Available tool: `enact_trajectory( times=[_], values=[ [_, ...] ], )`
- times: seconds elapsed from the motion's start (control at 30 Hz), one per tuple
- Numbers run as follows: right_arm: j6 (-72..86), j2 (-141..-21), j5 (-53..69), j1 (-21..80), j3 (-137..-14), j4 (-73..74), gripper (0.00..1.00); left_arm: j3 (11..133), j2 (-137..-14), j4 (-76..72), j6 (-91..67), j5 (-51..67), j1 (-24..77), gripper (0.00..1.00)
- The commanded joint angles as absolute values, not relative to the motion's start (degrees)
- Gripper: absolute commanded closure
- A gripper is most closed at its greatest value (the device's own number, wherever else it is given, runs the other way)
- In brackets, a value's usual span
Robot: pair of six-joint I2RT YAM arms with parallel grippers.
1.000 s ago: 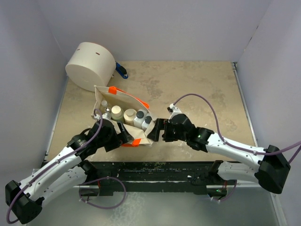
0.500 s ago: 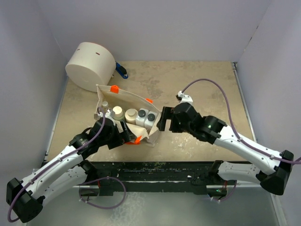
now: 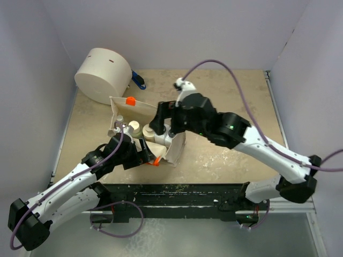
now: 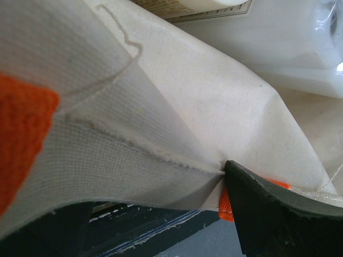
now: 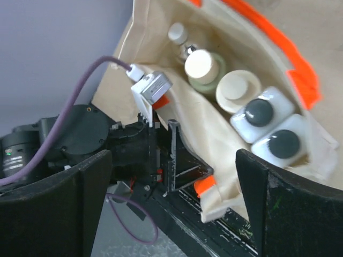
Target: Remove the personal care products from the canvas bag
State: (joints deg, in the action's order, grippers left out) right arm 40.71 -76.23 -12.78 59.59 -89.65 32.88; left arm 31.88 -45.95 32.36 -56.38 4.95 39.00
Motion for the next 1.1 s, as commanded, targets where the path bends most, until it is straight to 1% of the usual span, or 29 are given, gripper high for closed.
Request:
enact_trajectory(
  times=[0.0,0.03,0.1,0.23,0.3,0.4,0.43,0.53,0.63,0.73,0.83,0.93,1.07],
  values=[
    [39.7,-84.8,-14.3,62.6,-94.4,33.8,0.07,32.7,-45.7,31.9,-53.2,12.4,39.7,0.01],
    [41.4,-86.0,-15.4,62.6,-94.2,34.0,0.10,32.8,-45.5,31.8,-53.0,12.4,39.7,0.01],
    [44.0,-87.2,-18.1,62.6,-93.3,35.5,0.11,33.1,-44.9,31.8,-52.7,12.4,39.7,0.01],
    [46.6,-83.5,-21.2,62.7,-85.1,33.7,0.13,33.4,-44.5,31.8,-51.6,12.5,39.7,0.01],
    [47.1,-81.4,-20.4,62.7,-81.2,33.3,0.15,33.2,-44.8,31.8,-50.9,12.8,39.7,0.01],
    [49.0,-79.9,-18.6,62.7,-76.8,31.4,0.22,32.3,-45.3,30.5,-50.3,13.5,39.7,0.01],
    [49.1,-79.8,-18.7,62.7,-75.9,31.0,0.23,32.0,-45.5,30.0,-50.3,13.8,39.7,0.01],
    [49.3,-80.3,-20.3,62.7,-74.2,31.0,0.23,31.4,-46.2,29.1,-50.4,15.0,39.7,0.01],
    [52.4,-80.1,-20.3,62.7,-69.4,31.4,0.22,30.9,-46.3,29.3,-50.2,15.6,39.7,0.01],
    [53.6,-79.6,-21.3,62.6,-65.5,28.8,0.26,30.8,-45.9,29.5,-49.9,16.0,39.7,0.01],
    [55.2,-79.9,-24.1,62.6,-66.0,30.9,0.32,31.2,-46.0,29.6,-49.8,16.3,39.7,0.01],
    [55.9,-80.4,-27.4,62.6,-67.4,33.6,0.34,31.3,-46.2,29.2,-49.9,16.8,39.7,0.01],
    [55.2,-80.9,-30.2,62.6,-69.0,34.1,0.38,31.1,-46.3,28.7,-50.3,17.8,39.7,0.01]
  ],
)
